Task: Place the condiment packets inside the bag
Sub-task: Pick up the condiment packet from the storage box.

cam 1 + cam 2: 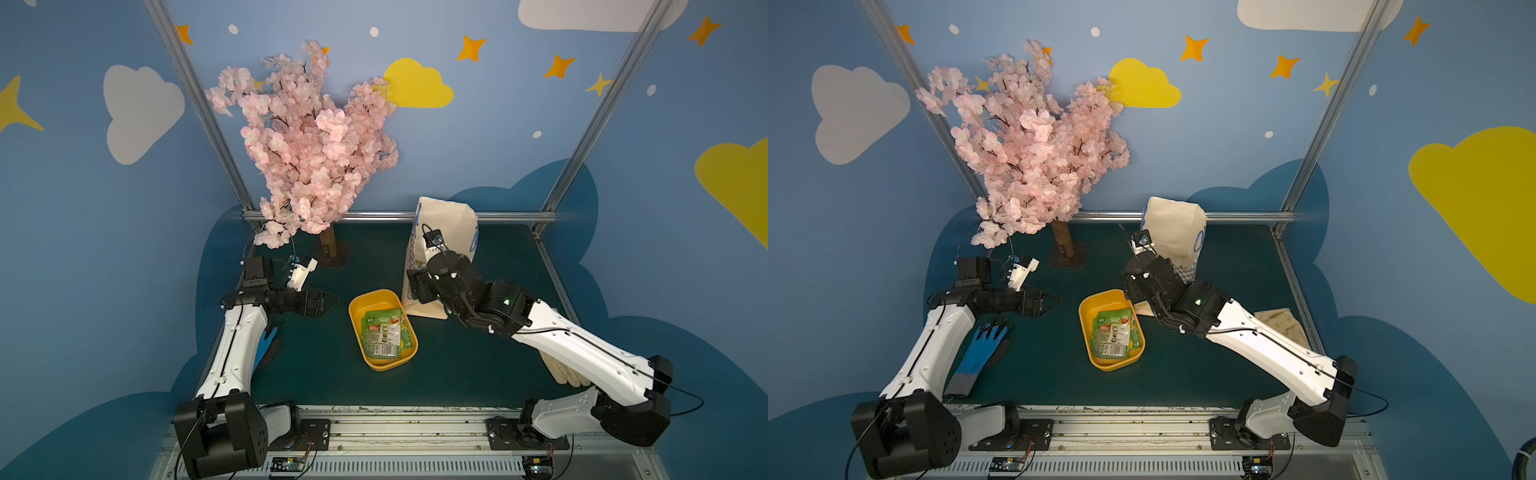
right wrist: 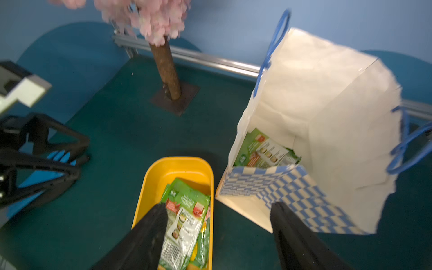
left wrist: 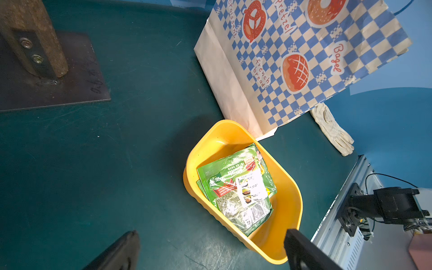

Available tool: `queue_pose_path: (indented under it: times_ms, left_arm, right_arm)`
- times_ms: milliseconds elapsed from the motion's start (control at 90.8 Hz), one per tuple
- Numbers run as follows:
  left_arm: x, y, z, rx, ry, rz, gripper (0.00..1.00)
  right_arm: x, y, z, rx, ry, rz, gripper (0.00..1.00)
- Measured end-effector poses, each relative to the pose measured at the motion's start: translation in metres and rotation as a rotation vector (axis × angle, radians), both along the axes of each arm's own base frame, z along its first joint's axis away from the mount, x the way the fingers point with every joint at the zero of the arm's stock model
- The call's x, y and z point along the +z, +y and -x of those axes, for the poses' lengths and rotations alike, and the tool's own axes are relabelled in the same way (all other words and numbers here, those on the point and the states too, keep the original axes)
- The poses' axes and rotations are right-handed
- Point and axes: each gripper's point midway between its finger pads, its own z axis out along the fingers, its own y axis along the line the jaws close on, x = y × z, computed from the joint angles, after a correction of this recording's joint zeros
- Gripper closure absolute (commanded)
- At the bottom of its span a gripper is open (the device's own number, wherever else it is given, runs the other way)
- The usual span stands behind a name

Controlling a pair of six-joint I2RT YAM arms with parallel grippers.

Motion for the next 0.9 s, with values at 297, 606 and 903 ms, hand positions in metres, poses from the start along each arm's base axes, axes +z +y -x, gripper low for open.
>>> queue_pose_path:
  times_ms: [297,606,903]
  left_arm:
    - [-0.001,0.0,0.0,0.001,0.002,0.0,0.0]
    - [-0.001,0.0,0.0,0.002,0.003,-0.002,0.0]
    - [-0.002,0.0,0.0,0.002,0.007,-0.002,0.0]
  right_arm:
    - [-0.12,0.031,0.044,0.009,0.337,-0.049,0.17]
    - [-0.192,0.067,0.048,-0.058,0.547,-0.098,0.17]
    - [-0.229,0.068,0.036,-0.154,0.561,-0.075,0.17]
